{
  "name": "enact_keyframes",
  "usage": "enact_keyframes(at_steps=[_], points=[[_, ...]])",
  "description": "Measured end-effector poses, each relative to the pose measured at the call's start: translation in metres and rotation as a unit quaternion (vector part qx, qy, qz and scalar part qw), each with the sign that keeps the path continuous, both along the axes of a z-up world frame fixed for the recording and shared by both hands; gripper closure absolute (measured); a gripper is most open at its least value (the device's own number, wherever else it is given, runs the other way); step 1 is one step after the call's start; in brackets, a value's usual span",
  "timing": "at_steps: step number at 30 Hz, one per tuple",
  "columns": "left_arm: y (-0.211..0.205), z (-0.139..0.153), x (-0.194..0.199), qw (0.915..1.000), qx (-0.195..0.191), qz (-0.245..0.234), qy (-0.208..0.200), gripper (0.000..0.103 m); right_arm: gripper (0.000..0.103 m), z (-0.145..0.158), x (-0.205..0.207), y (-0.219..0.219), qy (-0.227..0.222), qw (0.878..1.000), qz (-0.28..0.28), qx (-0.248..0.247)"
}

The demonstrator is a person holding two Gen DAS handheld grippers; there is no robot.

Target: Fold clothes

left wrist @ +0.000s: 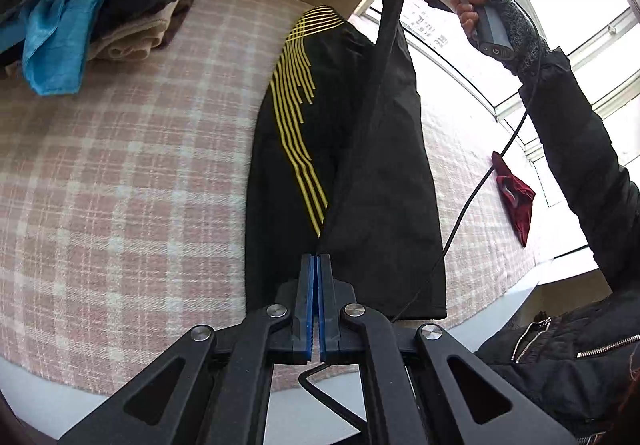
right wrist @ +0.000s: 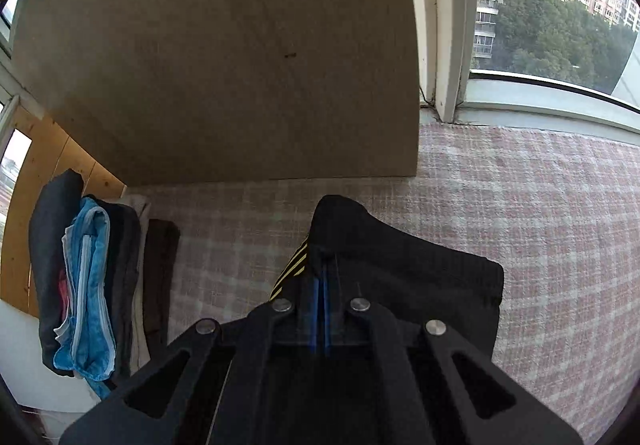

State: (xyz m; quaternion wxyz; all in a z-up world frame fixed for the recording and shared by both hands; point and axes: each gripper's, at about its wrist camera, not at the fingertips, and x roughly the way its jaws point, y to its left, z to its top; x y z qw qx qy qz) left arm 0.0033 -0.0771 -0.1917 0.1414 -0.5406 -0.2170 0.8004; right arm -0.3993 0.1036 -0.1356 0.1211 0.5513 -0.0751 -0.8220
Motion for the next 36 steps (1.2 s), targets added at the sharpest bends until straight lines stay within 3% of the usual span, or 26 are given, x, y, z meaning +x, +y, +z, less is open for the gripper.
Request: enact_keyframes(at_steps=[7, 10, 15, 21, 24, 26, 32, 36], points=[[-0.016, -0.033, -0.005, 0.9991, 0.016, 0.023, -0.031, 0.102, 0.101, -0.049, -0.022, -0.052, -0.019, 0.995, 0.036, 0.086], [-0.018, -0.036, -0.009, 0.999, 0.005, 0.025, -0.037, 0.101, 0.097, -0.056, -0.025, -0.065, -0.02, 0.991, 0.058, 0.117], [-0.026, -0.034, -0.008, 0.9984, -0.007, 0.032, -0.047, 0.101, 0.087, -0.041, -0.02, -0.068, -0.01, 0.99, 0.091, 0.105], [-0.028, -0.016, -0.007, 0.9979, -0.037, 0.028, -0.045, 0.101, 0.08, 0.011, -0.007, -0.049, 0.018, 0.994, 0.098, 0.055], [-0.024, -0.002, -0.017, 0.998, -0.053, 0.013, -0.031, 0.101, 0.08, 0.032, 0.016, -0.026, 0.049, 0.992, 0.099, 0.062], [-0.02, 0.001, -0.037, 0.9979, -0.06, -0.003, -0.023, 0.101, 0.08, 0.029, 0.042, 0.001, 0.058, 0.992, 0.088, 0.074], [-0.002, 0.002, -0.105, 0.995, -0.081, -0.059, -0.004, 0.101, 0.077, -0.029, 0.138, 0.105, 0.017, 0.995, -0.003, 0.096], [0.016, -0.001, -0.155, 0.99, -0.096, -0.103, -0.008, 0.086, 0.077, -0.05, 0.174, 0.138, -0.011, 0.998, -0.04, 0.049]])
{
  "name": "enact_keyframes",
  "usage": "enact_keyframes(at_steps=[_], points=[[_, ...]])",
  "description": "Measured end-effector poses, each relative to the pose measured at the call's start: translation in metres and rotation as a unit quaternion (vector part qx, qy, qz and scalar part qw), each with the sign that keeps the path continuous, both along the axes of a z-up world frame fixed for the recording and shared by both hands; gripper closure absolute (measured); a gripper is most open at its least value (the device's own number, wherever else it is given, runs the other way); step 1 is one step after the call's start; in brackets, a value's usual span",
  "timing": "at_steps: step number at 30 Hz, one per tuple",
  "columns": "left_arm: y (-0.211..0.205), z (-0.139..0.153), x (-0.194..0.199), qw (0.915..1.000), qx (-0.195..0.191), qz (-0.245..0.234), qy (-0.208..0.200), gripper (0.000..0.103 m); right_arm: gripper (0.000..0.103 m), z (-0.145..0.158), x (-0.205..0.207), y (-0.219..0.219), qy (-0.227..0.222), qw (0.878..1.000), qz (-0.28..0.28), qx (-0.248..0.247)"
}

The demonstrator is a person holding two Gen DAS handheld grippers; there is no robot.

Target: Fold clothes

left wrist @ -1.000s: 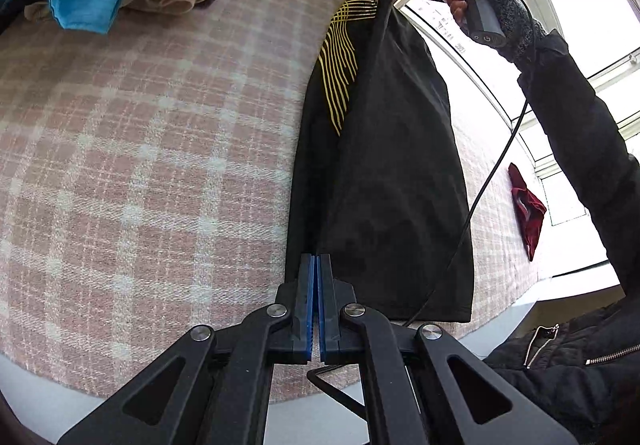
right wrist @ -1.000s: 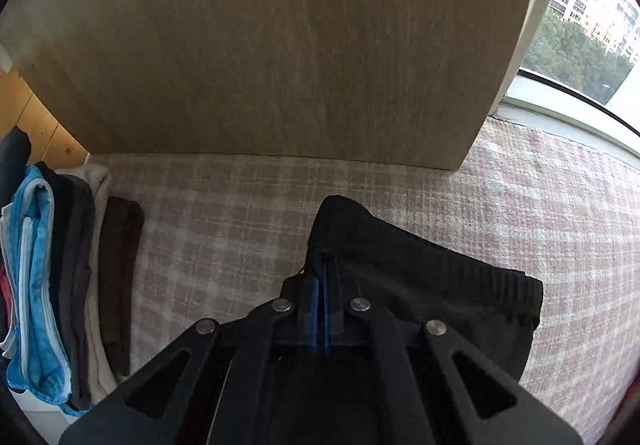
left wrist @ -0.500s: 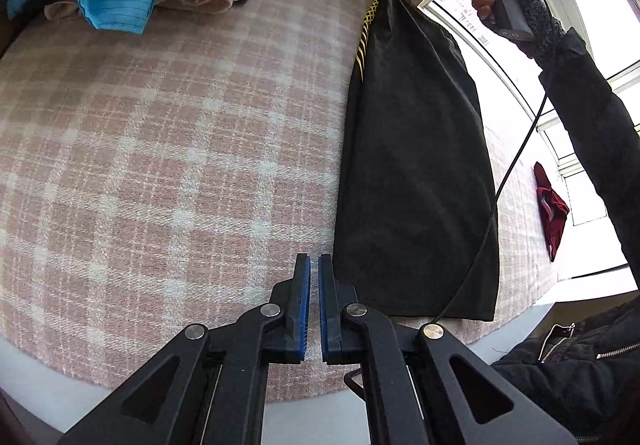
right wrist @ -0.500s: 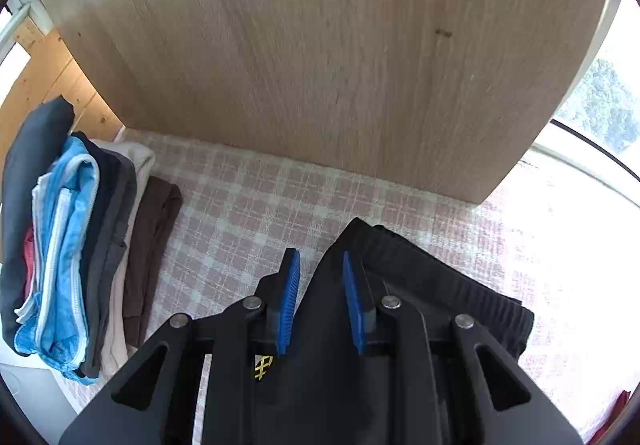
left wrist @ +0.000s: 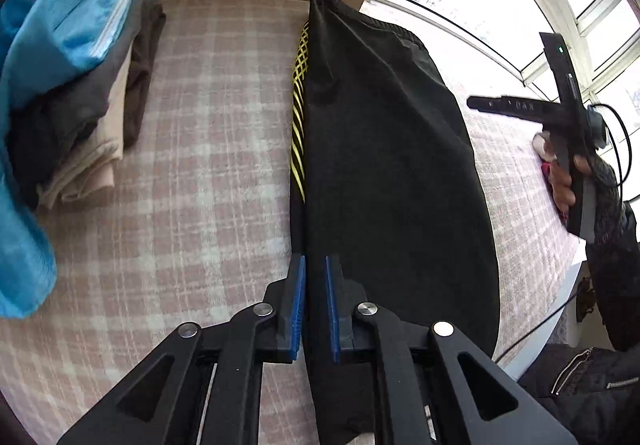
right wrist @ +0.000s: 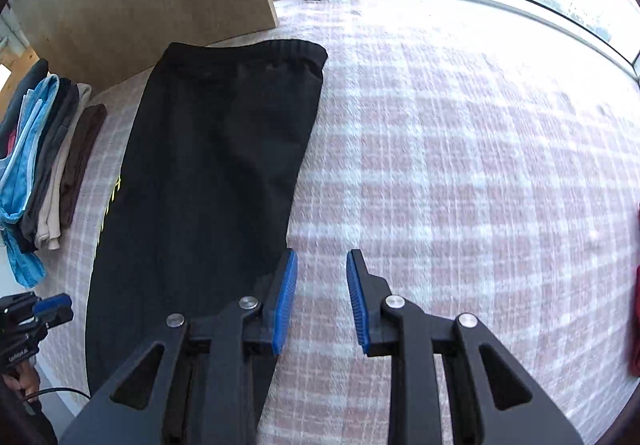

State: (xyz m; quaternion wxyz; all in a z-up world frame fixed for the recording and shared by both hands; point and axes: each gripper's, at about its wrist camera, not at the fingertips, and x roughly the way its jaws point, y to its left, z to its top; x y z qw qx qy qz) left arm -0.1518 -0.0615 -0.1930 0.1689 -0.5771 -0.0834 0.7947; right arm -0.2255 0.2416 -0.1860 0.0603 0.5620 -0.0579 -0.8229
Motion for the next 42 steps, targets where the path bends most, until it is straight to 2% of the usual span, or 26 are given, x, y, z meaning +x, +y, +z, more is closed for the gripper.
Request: enact_keyframes(at_steps=[2, 5, 9, 16, 17, 18, 20, 22, 25, 26, 30, 34, 37, 38, 40, 42], points=[[0.009, -0.005, -0.022, 0.9998, -0.002, -0.018, -0.011, 0.076, 0.077, -0.006, 0.013, 0.007, -0.001, 1.0, -0.008, -0.018], [0.024, -0.01, -0.047, 0.9985, -0.031, -0.042, -0.014, 0.075, 0.075, -0.011, 0.019, 0.004, -0.001, 0.999, -0.004, -0.038], [0.037, -0.022, -0.067, 0.996, -0.06, -0.06, -0.027, 0.068, 0.075, -0.016, 0.026, -0.005, 0.006, 1.0, 0.003, -0.027], [0.051, -0.029, -0.073, 0.9898, -0.113, -0.084, -0.022, 0.069, 0.075, -0.015, 0.025, -0.011, 0.008, 1.0, 0.006, -0.024], [0.051, -0.028, -0.071, 0.9894, -0.114, -0.088, -0.019, 0.071, 0.075, -0.014, 0.023, -0.01, 0.006, 1.0, 0.003, -0.029], [0.052, -0.028, -0.07, 0.989, -0.115, -0.091, -0.016, 0.08, 0.075, -0.014, 0.021, -0.009, 0.005, 0.999, 0.0, -0.033], [0.051, -0.028, -0.067, 0.989, -0.113, -0.094, -0.011, 0.089, 0.075, -0.013, 0.019, -0.007, 0.002, 0.999, -0.004, -0.039], [0.046, -0.028, -0.067, 0.9905, -0.105, -0.088, -0.014, 0.089, 0.074, -0.011, 0.016, -0.007, 0.001, 0.999, -0.003, -0.04], [0.037, -0.025, -0.066, 0.9932, -0.091, -0.071, -0.019, 0.088, 0.069, -0.009, 0.014, -0.009, 0.001, 0.999, 0.005, -0.039], [0.036, -0.025, -0.065, 0.9934, -0.088, -0.069, -0.021, 0.084, 0.065, -0.008, 0.015, -0.009, 0.003, 0.999, 0.008, -0.038], [0.045, -0.027, -0.06, 0.9913, -0.095, -0.089, -0.019, 0.07, 0.064, -0.005, 0.019, -0.018, 0.016, 0.999, 0.026, -0.029], [0.062, -0.029, -0.053, 0.9858, -0.119, -0.118, -0.006, 0.067, 0.064, -0.002, 0.023, -0.031, 0.028, 0.997, 0.069, -0.015], [0.064, -0.029, -0.049, 0.9847, -0.119, -0.127, 0.002, 0.067, 0.065, -0.003, 0.026, -0.03, 0.037, 0.996, 0.082, -0.019], [0.063, -0.029, -0.048, 0.9846, -0.119, -0.128, 0.005, 0.069, 0.071, -0.004, 0.026, -0.03, 0.038, 0.996, 0.082, -0.03], [0.061, -0.029, -0.046, 0.9839, -0.121, -0.131, 0.008, 0.087, 0.09, -0.008, 0.025, -0.031, 0.032, 0.994, 0.085, -0.063], [0.056, -0.029, -0.047, 0.9867, -0.1, -0.128, 0.002, 0.096, 0.093, -0.013, 0.027, -0.03, 0.027, 0.992, 0.082, -0.096]])
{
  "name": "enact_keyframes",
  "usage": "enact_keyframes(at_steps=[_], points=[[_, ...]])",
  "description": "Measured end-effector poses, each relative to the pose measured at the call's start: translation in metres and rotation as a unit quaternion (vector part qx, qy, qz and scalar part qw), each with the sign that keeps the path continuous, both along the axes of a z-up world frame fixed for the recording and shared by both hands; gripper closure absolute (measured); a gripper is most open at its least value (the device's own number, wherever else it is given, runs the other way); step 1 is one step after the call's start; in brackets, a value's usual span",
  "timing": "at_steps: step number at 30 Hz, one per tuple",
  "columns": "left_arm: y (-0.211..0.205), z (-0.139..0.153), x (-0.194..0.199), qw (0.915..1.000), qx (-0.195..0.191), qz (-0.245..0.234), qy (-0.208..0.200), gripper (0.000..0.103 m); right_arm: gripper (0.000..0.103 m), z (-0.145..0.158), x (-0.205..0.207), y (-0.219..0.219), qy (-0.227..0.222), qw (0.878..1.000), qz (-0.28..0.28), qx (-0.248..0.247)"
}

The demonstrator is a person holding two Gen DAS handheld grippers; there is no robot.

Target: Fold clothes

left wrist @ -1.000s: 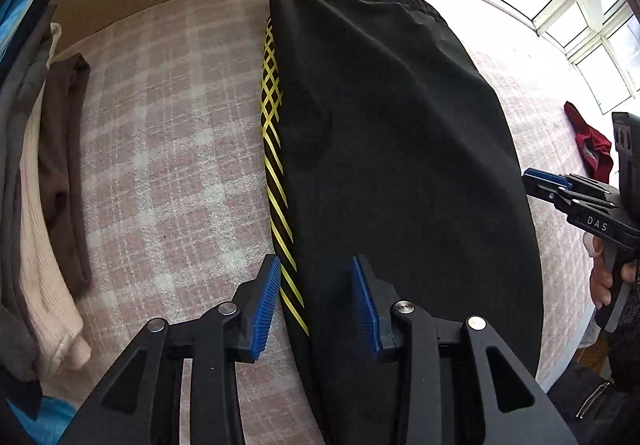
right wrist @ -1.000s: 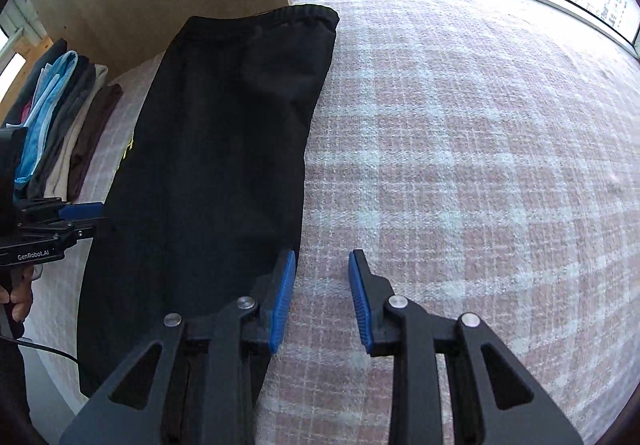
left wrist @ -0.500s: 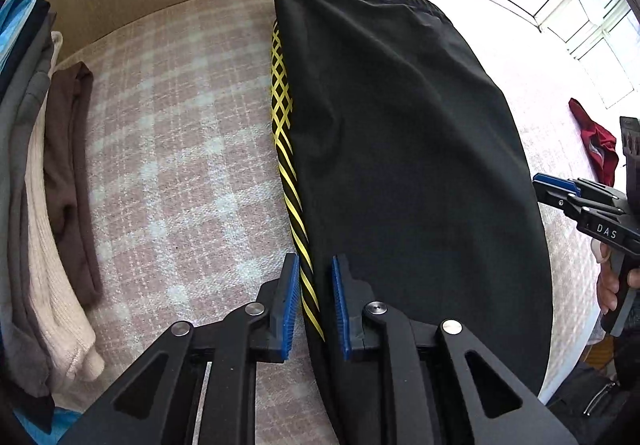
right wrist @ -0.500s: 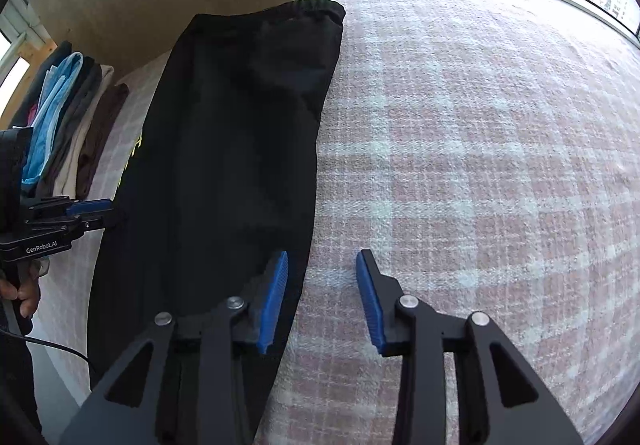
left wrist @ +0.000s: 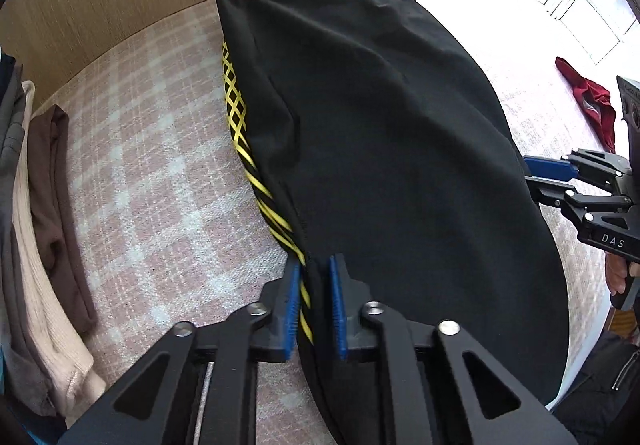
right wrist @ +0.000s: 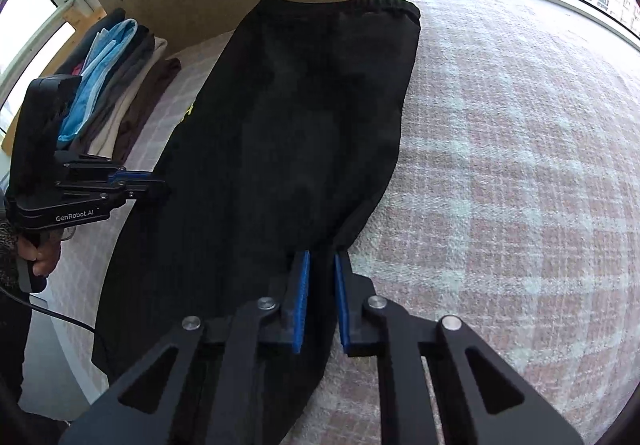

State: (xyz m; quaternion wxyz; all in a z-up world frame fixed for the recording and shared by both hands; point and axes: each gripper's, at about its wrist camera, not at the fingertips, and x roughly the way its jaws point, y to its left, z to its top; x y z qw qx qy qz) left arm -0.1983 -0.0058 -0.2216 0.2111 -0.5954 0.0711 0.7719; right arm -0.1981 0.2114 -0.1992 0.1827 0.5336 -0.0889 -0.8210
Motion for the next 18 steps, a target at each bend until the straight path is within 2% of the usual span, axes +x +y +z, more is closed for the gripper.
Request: enact_keyframes(at_steps=[4, 8, 10, 12, 13, 16, 18], points=[[-0.012, -0.001, 0.001, 0.999, 0.041, 0.011, -0.011, 0.099, 0.096, -0.007, 0.003, 0.012, -0.021, 0.997, -0.022, -0.077], [-0.041, 0.013, 0.002, 0.989, 0.137, 0.049, -0.025, 0.1, 0.097, 0.011, 0.001, 0.035, -0.008, 0.987, -0.054, -0.15], [-0.055, 0.025, 0.005, 0.9819, 0.178, 0.062, -0.018, 0.1, 0.097, 0.018, -0.001, 0.044, 0.001, 0.986, -0.063, -0.158], [-0.064, 0.033, 0.007, 0.9761, 0.206, 0.069, -0.011, 0.1, 0.095, 0.022, -0.001, 0.049, -0.004, 0.99, -0.051, -0.134], [-0.068, 0.033, 0.007, 0.9749, 0.21, 0.072, -0.013, 0.1, 0.092, 0.022, -0.003, 0.051, -0.016, 0.991, -0.044, -0.122], [-0.074, 0.028, -0.007, 0.9826, 0.169, 0.074, -0.022, 0.1, 0.082, 0.015, -0.003, 0.064, -0.058, 0.987, -0.071, -0.128], [-0.07, 0.029, -0.019, 0.9865, 0.142, 0.077, -0.028, 0.1, 0.082, 0.012, 0.007, 0.079, -0.038, 0.986, -0.107, -0.121]])
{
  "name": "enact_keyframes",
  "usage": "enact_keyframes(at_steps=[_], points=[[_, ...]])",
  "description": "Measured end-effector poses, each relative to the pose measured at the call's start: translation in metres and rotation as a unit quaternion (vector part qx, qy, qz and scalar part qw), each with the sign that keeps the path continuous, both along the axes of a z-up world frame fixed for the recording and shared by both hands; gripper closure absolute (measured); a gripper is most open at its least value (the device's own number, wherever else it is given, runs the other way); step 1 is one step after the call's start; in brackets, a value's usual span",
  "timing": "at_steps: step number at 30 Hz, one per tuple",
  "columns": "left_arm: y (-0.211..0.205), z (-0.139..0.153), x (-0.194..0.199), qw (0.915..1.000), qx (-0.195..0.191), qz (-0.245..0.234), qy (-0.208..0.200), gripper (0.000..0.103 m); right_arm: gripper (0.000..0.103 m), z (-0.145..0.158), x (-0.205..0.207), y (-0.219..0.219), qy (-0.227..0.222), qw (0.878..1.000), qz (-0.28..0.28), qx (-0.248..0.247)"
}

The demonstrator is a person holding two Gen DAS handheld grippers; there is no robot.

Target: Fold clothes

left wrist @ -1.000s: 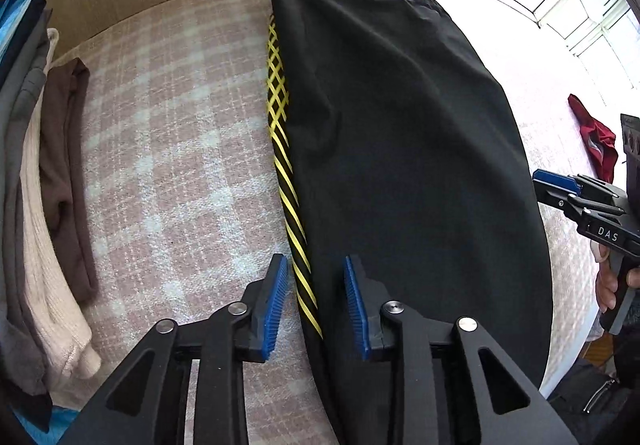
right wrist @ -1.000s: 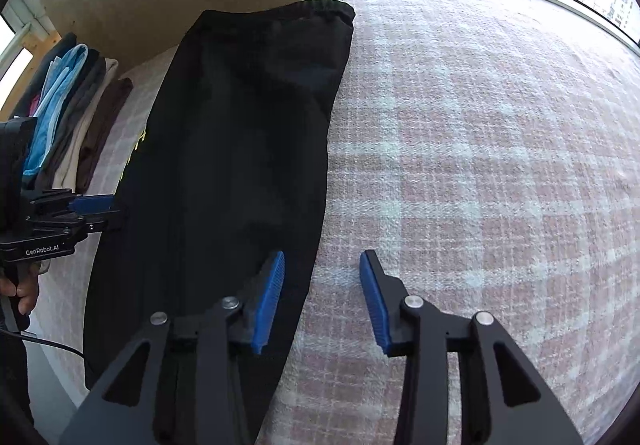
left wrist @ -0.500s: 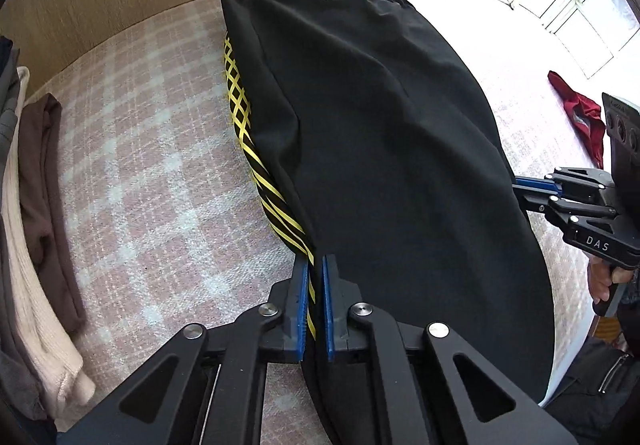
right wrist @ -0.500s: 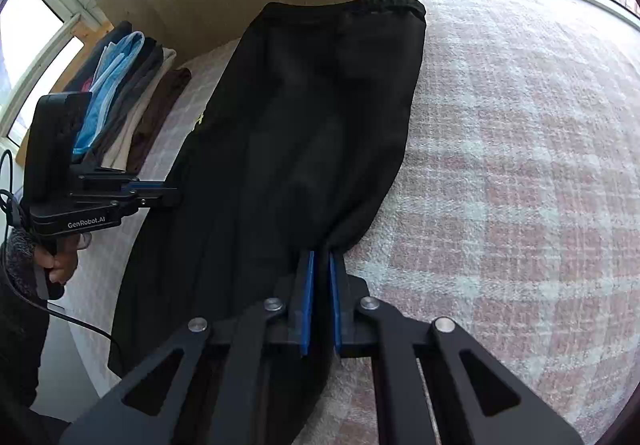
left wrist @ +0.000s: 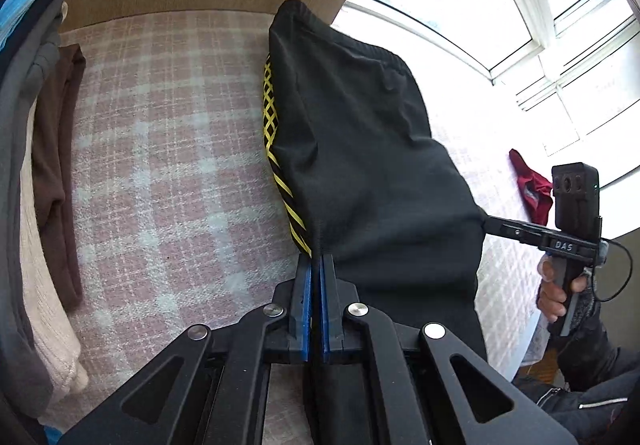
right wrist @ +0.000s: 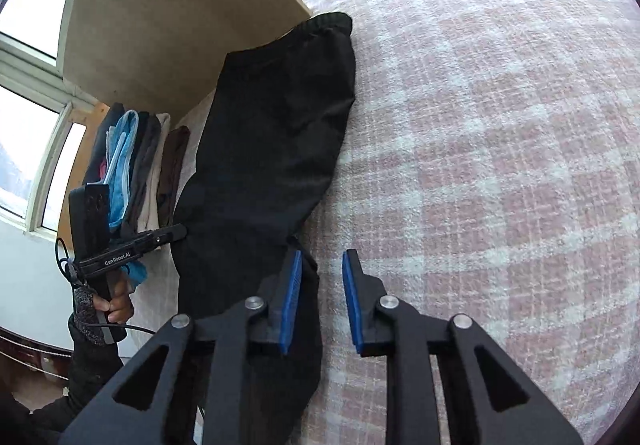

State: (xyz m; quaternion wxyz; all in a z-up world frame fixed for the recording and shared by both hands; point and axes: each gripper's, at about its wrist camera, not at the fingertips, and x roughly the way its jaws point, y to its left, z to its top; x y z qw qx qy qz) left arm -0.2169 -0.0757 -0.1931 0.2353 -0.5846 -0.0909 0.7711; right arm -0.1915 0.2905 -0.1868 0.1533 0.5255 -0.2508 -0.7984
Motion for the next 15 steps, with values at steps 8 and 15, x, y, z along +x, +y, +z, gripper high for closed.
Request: enact_keyframes(at_steps=[8, 15], points=[[-0.008, -0.004, -0.013, 0.999, -0.03, 0.019, -0.025, 0.1, 0.082, -0.004, 0.001, -0.021, 0.031, 0.995, 0.057, 0.076], [-0.001, -0.007, -0.016, 0.9984, -0.044, 0.012, -0.033, 0.1, 0.082, -0.001, 0.0, -0.06, 0.026, 0.982, 0.135, -0.126]])
